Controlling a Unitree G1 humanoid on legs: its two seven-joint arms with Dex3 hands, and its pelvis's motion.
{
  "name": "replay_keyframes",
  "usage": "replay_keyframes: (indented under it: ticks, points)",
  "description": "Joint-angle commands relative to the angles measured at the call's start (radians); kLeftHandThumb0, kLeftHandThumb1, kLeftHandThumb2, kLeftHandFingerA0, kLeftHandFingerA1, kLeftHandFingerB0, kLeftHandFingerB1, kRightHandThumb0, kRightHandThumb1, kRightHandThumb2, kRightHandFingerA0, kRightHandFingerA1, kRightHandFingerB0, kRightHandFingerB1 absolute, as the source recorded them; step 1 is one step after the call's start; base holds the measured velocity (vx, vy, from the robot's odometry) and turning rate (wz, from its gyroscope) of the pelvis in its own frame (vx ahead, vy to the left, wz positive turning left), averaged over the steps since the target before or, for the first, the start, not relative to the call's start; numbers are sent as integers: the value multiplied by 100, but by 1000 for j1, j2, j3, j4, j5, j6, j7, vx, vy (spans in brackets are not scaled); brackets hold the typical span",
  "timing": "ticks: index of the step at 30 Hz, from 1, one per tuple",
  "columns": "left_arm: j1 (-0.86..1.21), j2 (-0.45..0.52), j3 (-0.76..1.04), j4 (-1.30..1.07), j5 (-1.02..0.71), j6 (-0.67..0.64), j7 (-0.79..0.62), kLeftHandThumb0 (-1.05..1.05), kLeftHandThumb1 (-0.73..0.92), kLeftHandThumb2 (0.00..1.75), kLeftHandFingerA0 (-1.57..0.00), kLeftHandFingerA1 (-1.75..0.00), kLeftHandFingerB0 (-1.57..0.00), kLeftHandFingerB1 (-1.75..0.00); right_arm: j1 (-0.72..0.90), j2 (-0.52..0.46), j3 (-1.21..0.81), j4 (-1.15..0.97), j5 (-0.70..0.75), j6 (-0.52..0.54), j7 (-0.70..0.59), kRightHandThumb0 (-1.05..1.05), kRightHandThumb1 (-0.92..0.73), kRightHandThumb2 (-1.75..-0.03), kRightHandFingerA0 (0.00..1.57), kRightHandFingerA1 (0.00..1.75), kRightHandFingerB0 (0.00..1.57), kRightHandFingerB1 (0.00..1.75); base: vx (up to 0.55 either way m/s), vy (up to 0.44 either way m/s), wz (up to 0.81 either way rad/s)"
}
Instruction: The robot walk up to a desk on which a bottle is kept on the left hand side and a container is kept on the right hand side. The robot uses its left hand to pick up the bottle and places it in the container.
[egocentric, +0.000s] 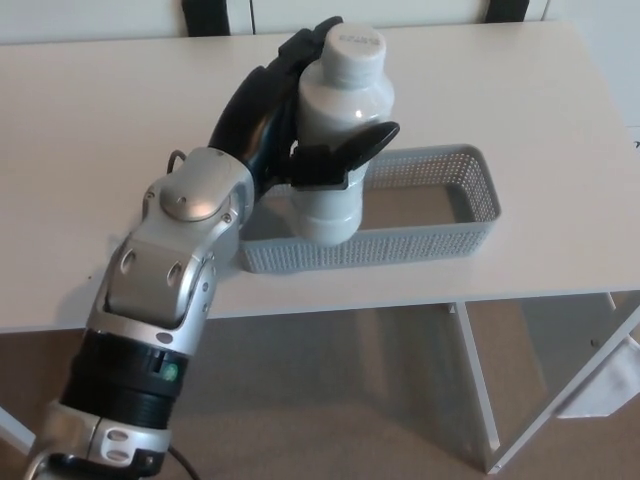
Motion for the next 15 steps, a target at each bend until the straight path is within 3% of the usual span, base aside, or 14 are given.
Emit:
replay_keyframes:
  ticks: [1, 14, 15]
  points:
    - [9, 17, 5, -17, 5, -4, -27, -83, 52, 85, 0, 0, 0, 0, 1, -16, -3, -1, 1, 5, -3, -48, -22, -56, 101, 54, 87, 51, 0, 0, 0]
    - [12, 27, 13, -24, 7, -9, -38, -83, 53, 84, 0, 0, 0, 0, 0, -16, -3, 6, 1, -3, 0, -49, -21, -55, 102, 53, 88, 50, 0, 0, 0]
    - [6, 34, 11, -14, 20, -49, -40, -80, 51, 81, 0, 0, 0, 0, 2, -16, -2, -1, 0, 0, -1, -42, -26, -50, 104, 51, 87, 47, 0, 0, 0]
